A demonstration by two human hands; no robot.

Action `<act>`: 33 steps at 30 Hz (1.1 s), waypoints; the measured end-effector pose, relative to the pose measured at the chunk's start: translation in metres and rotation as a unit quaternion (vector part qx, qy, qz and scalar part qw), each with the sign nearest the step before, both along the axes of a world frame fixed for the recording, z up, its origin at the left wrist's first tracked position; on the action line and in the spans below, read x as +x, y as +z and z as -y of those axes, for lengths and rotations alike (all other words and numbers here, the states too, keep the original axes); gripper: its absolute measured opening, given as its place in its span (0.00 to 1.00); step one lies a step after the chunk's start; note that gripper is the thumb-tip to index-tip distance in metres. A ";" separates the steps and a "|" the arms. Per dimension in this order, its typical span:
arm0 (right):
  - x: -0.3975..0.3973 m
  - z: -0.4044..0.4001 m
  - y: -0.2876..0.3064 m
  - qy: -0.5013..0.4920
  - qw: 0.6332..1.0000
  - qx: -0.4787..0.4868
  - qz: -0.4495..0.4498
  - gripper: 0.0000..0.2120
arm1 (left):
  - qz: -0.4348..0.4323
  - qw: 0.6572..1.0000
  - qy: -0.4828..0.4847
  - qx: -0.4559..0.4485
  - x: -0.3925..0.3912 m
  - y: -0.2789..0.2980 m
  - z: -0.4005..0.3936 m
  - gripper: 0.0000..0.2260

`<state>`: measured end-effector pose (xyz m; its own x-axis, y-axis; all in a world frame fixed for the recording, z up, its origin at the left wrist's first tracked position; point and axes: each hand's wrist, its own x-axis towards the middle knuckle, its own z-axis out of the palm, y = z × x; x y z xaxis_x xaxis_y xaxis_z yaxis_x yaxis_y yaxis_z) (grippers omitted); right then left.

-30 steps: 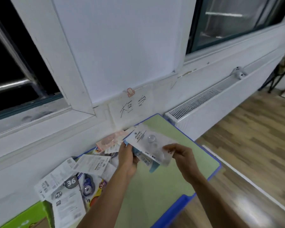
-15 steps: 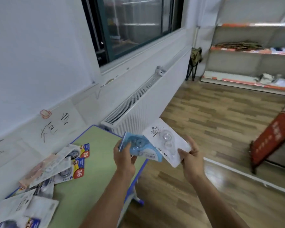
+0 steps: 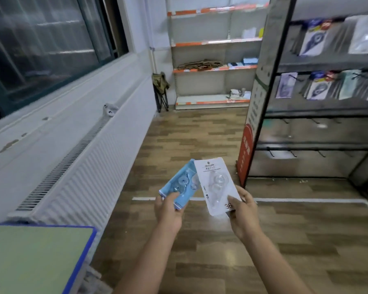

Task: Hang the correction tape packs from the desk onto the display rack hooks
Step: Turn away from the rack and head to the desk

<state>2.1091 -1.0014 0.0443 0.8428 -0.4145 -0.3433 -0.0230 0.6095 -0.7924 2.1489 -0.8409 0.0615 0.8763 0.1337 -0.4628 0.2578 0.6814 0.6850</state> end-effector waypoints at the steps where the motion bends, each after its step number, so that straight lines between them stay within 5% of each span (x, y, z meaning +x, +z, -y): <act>1: -0.001 0.014 0.001 -0.015 1.000 0.003 0.003 0.15 | -0.006 1.000 -0.019 -0.008 0.004 0.000 0.019 0.17; 9: 0.017 0.111 -0.005 -0.083 0.992 -0.078 -0.049 0.12 | -0.024 0.989 -0.142 -0.043 0.052 -0.010 0.148 0.20; 19: 0.104 0.254 0.010 -0.115 0.960 -0.232 -0.108 0.12 | 0.007 0.960 -0.279 -0.034 0.165 -0.009 0.301 0.09; 29: 0.158 0.407 0.031 -0.146 0.946 -0.278 -0.075 0.09 | 0.046 0.937 -0.345 0.005 0.234 0.006 0.463 0.14; 33: 0.171 0.485 0.038 -0.149 0.943 -0.292 -0.062 0.08 | 0.069 0.933 -0.353 0.007 0.248 0.009 0.535 0.09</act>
<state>2.2801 -1.4867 0.0826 0.6275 -0.7752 -0.0726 -0.0351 0.0650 -0.9973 2.3974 -1.3755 0.0703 0.7997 -0.4943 -0.3409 0.5472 0.3662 0.7526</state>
